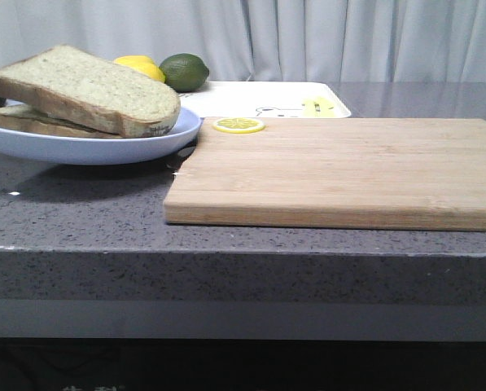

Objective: Place bread and move sandwich to tray
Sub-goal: 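Grasp the rim of the blue plate with the left gripper, then lift the plate with the left gripper and carry it over the white tray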

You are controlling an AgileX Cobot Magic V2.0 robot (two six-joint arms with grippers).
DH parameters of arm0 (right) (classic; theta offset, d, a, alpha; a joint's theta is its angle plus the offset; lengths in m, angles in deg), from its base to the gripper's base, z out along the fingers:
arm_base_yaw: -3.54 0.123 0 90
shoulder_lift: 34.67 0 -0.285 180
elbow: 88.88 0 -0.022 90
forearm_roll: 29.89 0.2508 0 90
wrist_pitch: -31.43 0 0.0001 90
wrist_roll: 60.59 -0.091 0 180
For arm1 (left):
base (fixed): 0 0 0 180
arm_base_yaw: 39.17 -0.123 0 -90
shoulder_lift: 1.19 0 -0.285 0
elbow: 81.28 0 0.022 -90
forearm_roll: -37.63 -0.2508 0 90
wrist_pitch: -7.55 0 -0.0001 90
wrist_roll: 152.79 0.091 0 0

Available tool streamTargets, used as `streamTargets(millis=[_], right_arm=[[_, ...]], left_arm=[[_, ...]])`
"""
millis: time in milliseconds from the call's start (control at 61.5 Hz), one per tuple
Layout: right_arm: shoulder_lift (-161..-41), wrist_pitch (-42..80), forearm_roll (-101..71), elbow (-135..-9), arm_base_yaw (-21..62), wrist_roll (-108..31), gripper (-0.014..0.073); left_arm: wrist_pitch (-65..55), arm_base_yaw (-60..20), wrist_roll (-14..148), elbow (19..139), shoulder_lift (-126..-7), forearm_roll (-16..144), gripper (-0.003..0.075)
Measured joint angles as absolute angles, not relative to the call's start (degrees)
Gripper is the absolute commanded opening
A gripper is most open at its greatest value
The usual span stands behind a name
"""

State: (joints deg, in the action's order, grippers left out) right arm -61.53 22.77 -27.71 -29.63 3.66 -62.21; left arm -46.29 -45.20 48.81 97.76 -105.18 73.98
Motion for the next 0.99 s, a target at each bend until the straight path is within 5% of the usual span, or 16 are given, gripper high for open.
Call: streamTargets(millis=[504, 992], right_arm=[[-61.53, 22.77, -27.71, -29.63, 3.66, -62.21, -0.0060], [-61.53, 22.77, -27.71, -29.63, 3.66, -62.21, -0.0060]], left_arm=[[-47.93, -44.57, 49.97, 111.12, -108.36, 85.73, -0.0019], [-49.82, -38.67, 43.63, 142.84, -133.34, 86.26, -0.0019]])
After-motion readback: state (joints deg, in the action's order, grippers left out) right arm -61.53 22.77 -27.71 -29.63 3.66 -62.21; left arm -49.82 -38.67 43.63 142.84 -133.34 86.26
